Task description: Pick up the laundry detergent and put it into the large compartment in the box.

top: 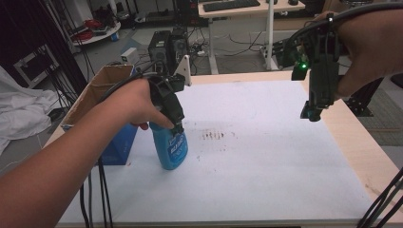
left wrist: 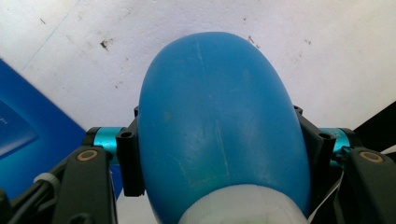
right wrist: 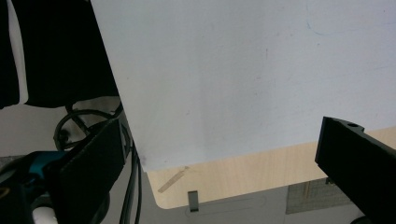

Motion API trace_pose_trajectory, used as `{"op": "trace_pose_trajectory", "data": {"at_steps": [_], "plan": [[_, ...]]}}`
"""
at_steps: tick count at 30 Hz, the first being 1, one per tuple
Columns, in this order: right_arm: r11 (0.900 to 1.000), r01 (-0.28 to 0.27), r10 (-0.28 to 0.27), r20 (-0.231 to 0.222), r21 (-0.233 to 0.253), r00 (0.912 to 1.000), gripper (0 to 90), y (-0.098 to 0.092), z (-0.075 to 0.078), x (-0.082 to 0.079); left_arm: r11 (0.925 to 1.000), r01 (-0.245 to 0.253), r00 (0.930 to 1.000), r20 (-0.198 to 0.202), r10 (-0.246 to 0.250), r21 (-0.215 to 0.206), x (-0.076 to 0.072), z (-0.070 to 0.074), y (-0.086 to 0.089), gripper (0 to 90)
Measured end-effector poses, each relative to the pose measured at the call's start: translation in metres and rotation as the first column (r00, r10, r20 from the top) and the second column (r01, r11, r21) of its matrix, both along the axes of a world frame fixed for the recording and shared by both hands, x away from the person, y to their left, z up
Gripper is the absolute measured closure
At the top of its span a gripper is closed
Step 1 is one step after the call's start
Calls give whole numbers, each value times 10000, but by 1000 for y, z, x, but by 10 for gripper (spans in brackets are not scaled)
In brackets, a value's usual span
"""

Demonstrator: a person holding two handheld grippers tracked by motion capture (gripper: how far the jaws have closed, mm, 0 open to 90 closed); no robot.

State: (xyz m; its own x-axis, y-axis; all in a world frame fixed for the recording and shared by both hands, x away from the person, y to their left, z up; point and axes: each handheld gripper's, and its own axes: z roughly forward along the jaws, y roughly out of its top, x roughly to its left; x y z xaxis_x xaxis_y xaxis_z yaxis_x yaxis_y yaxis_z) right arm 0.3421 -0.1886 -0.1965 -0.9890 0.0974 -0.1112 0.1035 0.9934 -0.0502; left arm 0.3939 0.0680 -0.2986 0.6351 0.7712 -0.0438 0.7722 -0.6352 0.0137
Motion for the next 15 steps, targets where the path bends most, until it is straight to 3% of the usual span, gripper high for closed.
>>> {"op": "trace_pose_trajectory", "data": {"at_steps": [6, 12, 15], "plan": [[10000, -10, 10, -2, 14, 10000, 7, 0, -1, -1, 9992, 223, 9996, 155, -229, 335, -1, 0, -2, 364], [10000, 65, -65, -21, 14, 10000, 7, -1, -1, -2, 9982, 585, 9981, 193, -588, 160, -1, 2, 0, 368], [10000, 23, -23, -6, -12, 10000, 7, -2, 0, -2, 9969, 768, 9963, 363, -772, 147, -6, 17, 4, 369]]}}
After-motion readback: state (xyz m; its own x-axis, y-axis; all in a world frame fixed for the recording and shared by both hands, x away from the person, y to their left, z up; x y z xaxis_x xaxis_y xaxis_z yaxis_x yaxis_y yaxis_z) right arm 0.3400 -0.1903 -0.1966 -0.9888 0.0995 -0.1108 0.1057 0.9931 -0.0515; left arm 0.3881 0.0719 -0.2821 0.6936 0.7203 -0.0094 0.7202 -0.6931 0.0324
